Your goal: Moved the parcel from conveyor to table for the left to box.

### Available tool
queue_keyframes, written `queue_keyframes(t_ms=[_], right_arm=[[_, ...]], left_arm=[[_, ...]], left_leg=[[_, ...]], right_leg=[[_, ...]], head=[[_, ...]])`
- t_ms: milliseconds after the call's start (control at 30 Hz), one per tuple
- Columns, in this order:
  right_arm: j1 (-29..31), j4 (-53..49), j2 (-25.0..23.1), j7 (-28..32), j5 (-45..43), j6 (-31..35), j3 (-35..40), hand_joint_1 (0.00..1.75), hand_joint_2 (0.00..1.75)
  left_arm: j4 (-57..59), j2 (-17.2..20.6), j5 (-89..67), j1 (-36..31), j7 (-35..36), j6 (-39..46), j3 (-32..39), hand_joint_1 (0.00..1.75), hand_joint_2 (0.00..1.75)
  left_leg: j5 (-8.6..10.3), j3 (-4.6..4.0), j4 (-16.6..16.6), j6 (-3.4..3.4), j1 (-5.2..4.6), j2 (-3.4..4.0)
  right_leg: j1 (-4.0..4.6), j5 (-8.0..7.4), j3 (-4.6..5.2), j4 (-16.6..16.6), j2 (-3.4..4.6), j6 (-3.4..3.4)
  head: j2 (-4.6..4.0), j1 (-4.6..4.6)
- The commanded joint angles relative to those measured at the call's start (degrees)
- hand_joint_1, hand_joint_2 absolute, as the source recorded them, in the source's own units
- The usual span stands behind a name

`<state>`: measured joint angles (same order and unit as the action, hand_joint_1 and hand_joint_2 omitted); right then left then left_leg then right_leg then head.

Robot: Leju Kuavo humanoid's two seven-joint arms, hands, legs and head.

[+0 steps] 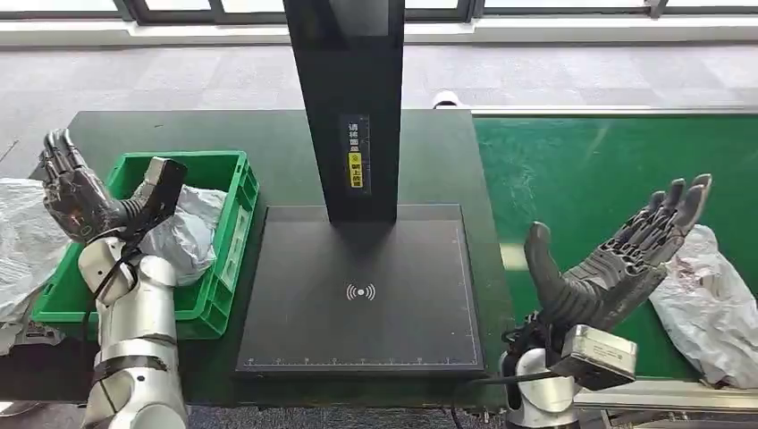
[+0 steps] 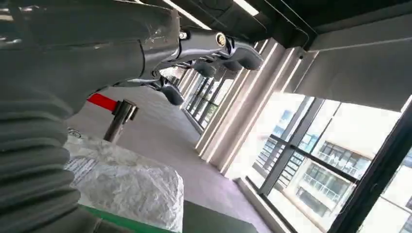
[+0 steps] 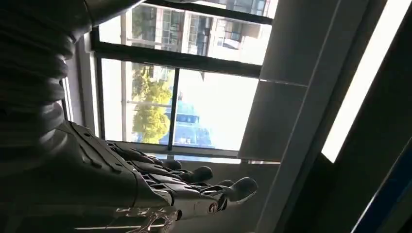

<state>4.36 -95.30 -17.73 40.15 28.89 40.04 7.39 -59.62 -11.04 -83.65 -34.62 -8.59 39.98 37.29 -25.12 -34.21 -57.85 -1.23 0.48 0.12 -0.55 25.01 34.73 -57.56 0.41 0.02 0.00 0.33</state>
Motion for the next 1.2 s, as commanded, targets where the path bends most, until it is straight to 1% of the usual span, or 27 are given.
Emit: queue_keyframes(t_ms=[33, 67, 100, 133, 167, 300, 433, 467, 500, 567, 600, 633, 667, 700, 733, 767, 800, 833, 867, 933, 967, 1000, 1033, 1100, 1133, 1167, 1200], right_arm=[[-4.3, 3.3, -1.5, -0.2, -0.7, 0.0, -1.2, 0.0, 1.75], [-4.1, 3.5, -1.7, -0.2, -0.5, 0.0, -1.7, 0.0, 1.75], [-4.1, 3.5, -1.7, -0.2, -0.5, 0.0, -1.7, 0.0, 1.75], [-3.9, 4.1, -1.8, -0.2, -0.4, 0.0, -2.4, 0.0, 1.75], [-3.6, 4.7, -1.9, -0.2, -0.3, 0.0, -3.1, 0.0, 1.75], [-3.4, 5.1, -1.9, -0.2, 0.0, 0.0, -3.7, 0.0, 1.75], [-3.1, 6.1, -2.0, -0.2, 0.2, 0.0, -5.4, 0.0, 1.75], [-3.2, 6.0, -2.1, -0.2, 0.6, 0.0, -5.9, 0.0, 1.75], [-3.4, 5.9, -2.3, -0.2, 1.3, 0.0, -6.9, 0.0, 1.75], [-3.4, 5.9, -2.3, -0.2, 1.3, 0.0, -6.9, 0.0, 1.75], [-3.4, 5.9, -2.3, -0.2, 1.3, 0.0, -6.9, 0.0, 1.75], [-3.6, 5.7, -2.3, -0.2, 1.6, 0.0, -7.6, 0.0, 1.75], [-3.8, 6.3, -2.3, -0.2, 1.9, 0.0, -8.7, 0.0, 1.75], [-3.7, 7.6, -2.3, -0.2, 1.9, 0.0, -9.4, 0.0, 1.75], [-3.8, 8.1, -2.0, -0.2, 1.5, 0.0, -9.9, 0.0, 1.75], [-4.0, 8.5, -1.7, -0.2, 0.9, 0.0, -9.7, 0.0, 1.75], [-4.0, 8.5, -1.7, -0.2, 0.9, 0.0, -9.7, 0.0, 1.75], [-4.2, 9.0, -0.9, -0.2, 0.2, 0.0, -9.3, 0.0, 1.75], [-4.4, 10.3, 1.0, -0.2, -3.5, 0.0, -6.6, 0.0, 1.75], [-4.3, 11.3, 3.0, -0.2, -6.1, 0.0, -3.5, 0.0, 1.75], [-4.1, 11.8, 4.2, -0.2, -8.8, -2.2, -1.4, 0.0, 1.75], [-3.9, 12.0, 4.6, -0.2, -9.5, -3.3, -0.7, 0.0, 1.75], [-3.9, 12.0, 4.6, -0.2, -9.5, -3.3, -0.7, 0.0, 1.75], [-3.9, 12.0, 4.6, -0.2, -9.5, -3.3, -0.7, 0.0, 1.75], [-3.5, 12.5, 4.5, -0.2, -10.1, -4.3, 0.0, 0.0, 1.75], [-3.2, 12.8, 5.0, -0.2, -11.2, -7.1, 1.1, 0.0, 1.75], [-3.0, 12.9, 5.2, -0.2, -11.9, -8.8, 1.7, 0.0, 1.75]], left_arm=[[-5.5, -6.1, 4.8, -4.7, -13.5, 0.0, 16.5, 0.0, 0.0], [-6.1, -7.5, 7.5, -5.8, -19.2, 0.0, 20.2, 0.0, 0.0], [-6.1, -7.5, 7.5, -5.8, -19.2, 0.0, 20.2, 0.0, 0.0], [-6.0, -9.0, 9.5, -7.5, -25.2, 0.0, 24.7, 0.0, 0.0], [-3.7, -9.0, 12.1, -9.1, -29.7, 0.0, 27.5, 0.0, 0.0], [-2.2, -9.0, 14.7, -9.5, -31.4, 0.0, 27.2, 0.0, 0.0], [-2.1, -9.0, 20.9, -7.2, -31.4, 0.0, 21.0, 0.0, 0.0], [-1.5, -9.0, 24.6, -5.7, -31.4, 0.0, 16.9, 0.0, 0.0], [-0.6, -9.0, 29.4, -3.5, -31.4, 0.0, 10.5, 0.0, 0.0], [-0.6, -9.0, 29.4, -3.5, -31.4, 0.0, 10.5, 0.0, 0.0], [-0.6, -9.0, 29.4, -3.5, -31.4, 0.0, 10.5, 0.0, 0.0], [1.2, -9.0, 33.6, -2.2, -31.4, 0.0, 5.8, 0.0, 1.75], [1.8, -8.4, 42.9, 0.4, -31.4, -3.8, -2.0, 0.0, 1.75], [-0.4, -8.0, 51.9, 3.8, -31.4, -12.9, -8.6, 0.0, 1.75], [-2.9, -8.3, 57.3, 7.3, -31.4, -19.2, -13.8, 0.0, 1.75], [-4.3, -8.6, 60.1, 9.0, -31.4, -22.5, -16.2, 0.0, 1.75], [-4.3, -8.6, 60.1, 9.0, -31.4, -22.5, -16.2, 0.0, 1.75], [-6.6, -8.9, 62.9, 11.9, -31.4, -26.4, -19.8, 0.0, 1.75], [-9.5, -8.4, 68.0, 15.9, -31.4, -32.1, -24.7, 0.0, 1.75], [-12.2, -8.2, 72.4, 19.7, -31.4, -37.9, -29.0, 0.0, 1.75], [-13.7, -8.3, 75.5, 21.8, -31.4, -41.0, -30.8, 0.0, 1.75], [-14.2, -8.4, 76.5, 22.7, -31.4, -42.1, -31.5, 0.0, 1.75], [-14.2, -8.4, 76.5, 22.7, -31.4, -42.1, -31.5, 0.0, 1.75], [-14.2, -8.4, 76.5, 22.7, -31.4, -42.1, -31.5, 0.0, 1.75], [-14.7, -8.3, 77.3, 23.6, -31.4, -43.3, -32.0, 0.0, 1.75], [-15.0, -8.4, 79.0, 24.2, -31.4, -45.3, -32.3, 0.0, 1.75], [-14.9, -8.6, 79.8, 24.6, -31.4, -46.2, -32.3, 0.0, 1.75]], left_leg=[[-0.03, 0.08, 0.0, 0.01, 0.05, -0.06], [-0.05, 0.16, 0.1, 0.01, 0.09, -0.08], [-0.03, 0.12, 0.1, 0.01, 0.05, -0.1], [-0.02, 0.17, 0.1, 0.02, 0.08, -0.14], [-0.03, 0.13, 0.1, 0.01, 0.05, -0.11], [0.0, 0.14, 0.1, 0.01, 0.03, -0.17], [0.08, 0.38, 0.4, 0.06, 0.07, -0.35], [0.0, 0.14, 0.1, 0.02, 0.04, -0.2], [0.02, 0.17, 0.1, 0.03, 0.04, -0.27], [0.04, 0.26, 0.3, 0.05, 0.05, -0.47], [0.03, 0.19, 0.2, 0.03, 0.03, -0.37], [0.02, 0.24, 0.2, 0.04, 0.06, -0.39], [0.03, 0.2, 0.2, 0.02, 0.01, -0.41], [0.04, 0.21, 0.2, 0.04, 0.06, -0.51], [0.04, 0.14, 0.1, 0.02, 0.01, -0.47], [0.06, 0.27, 0.3, 0.04, 0.03, -0.51], [0.04, 0.34, 0.3, 0.05, 0.01, -0.46], [0.01, 0.32, 0.3, 0.05, 0.02, -0.34], [-0.02, 0.17, 0.1, 0.03, 0.01, -0.26], [-0.03, 0.25, 0.2, 0.07, 0.0, -0.33], [-0.06, 0.42, 0.4, 0.1, -0.02, -0.2], [-0.07, 0.32, 0.3, 0.07, -0.04, -0.06], [-0.1, 0.42, 0.3, 0.08, -0.02, -0.03], [-0.19, 0.25, 0.2, 0.12, -0.04, -0.11], [-0.16, 0.15, 0.1, 0.11, -0.06, -0.14], [-0.18, 0.24, 0.2, 0.12, -0.05, -0.12], [-0.13, 0.06, 0.2, 0.1, -0.05, -0.13]], right_leg=[[0.06, 0.03, -0.12, 0.1, -0.08, -0.02], [0.11, 0.04, -0.22, 0.1, -0.11, -0.02], [0.06, 0.04, -0.16, 0.1, -0.12, -0.01], [0.1, 0.04, -0.24, 0.2, -0.17, -0.01], [0.06, 0.05, -0.17, 0.1, -0.14, -0.01], [0.04, 0.04, -0.2, 0.1, -0.19, -0.01], [0.09, 0.02, -0.52, 0.4, -0.4, -0.02], [0.05, 0.04, -0.22, 0.1, -0.22, 0.0], [0.05, 0.05, -0.26, 0.2, -0.29, 0.0], [0.07, 0.08, -0.45, 0.3, -0.49, 0.01], [0.04, 0.07, -0.31, 0.2, -0.38, 0.0], [0.08, 0.07, -0.38, 0.3, -0.41, 0.0], [0.03, 0.09, -0.31, 0.2, -0.42, 0.0], [0.07, 0.09, -0.39, 0.2, -0.53, 0.0], [0.02, 0.07, -0.28, 0.1, -0.45, 0.0], [0.05, 0.06, -0.43, 0.3, -0.52, 0.01], [0.02, 0.06, -0.48, 0.4, -0.47, 0.02], [0.03, 0.04, -0.45, 0.3, -0.36, 0.02], [0.01, 0.04, -0.26, 0.1, -0.27, 0.0], [0.01, 0.07, -0.4, 0.3, -0.35, 0.03], [-0.01, 0.05, -0.54, 0.4, -0.22, 0.05], [-0.04, 0.02, -0.4, 0.3, -0.06, 0.04], [-0.02, 0.03, -0.5, 0.4, -0.04, 0.03], [-0.03, 0.08, -0.35, 0.2, -0.15, 0.03], [-0.05, 0.08, -0.25, 0.2, -0.18, 0.04], [-0.04, 0.1, -0.34, 0.2, -0.15, 0.05], [-0.04, 0.05, -0.17, 0.2, -0.15, 0.05]], head=[[-0.02, 0.0], [-0.02, 0.0], [0.0, 0.0], [0.0, 0.0], [-0.02, 0.0], [0.0, 0.0], [0.0, 0.0], [0.0, 0.0], [0.0, 0.0], [0.0, 0.0], [-0.02, 0.0], [-0.02, 0.0], [0.0, 0.0], [0.0, 0.0], [0.0, 0.0], [0.0, 0.0], [0.0, -0.02], [0.0, 0.0], [0.0, -0.02], [-0.02, 0.02], [-0.02, 0.02], [0.0, 0.0], [0.0, -0.02], [0.0, 0.0], [0.0, 0.0], [0.0, -0.02], [0.0, 0.0]])
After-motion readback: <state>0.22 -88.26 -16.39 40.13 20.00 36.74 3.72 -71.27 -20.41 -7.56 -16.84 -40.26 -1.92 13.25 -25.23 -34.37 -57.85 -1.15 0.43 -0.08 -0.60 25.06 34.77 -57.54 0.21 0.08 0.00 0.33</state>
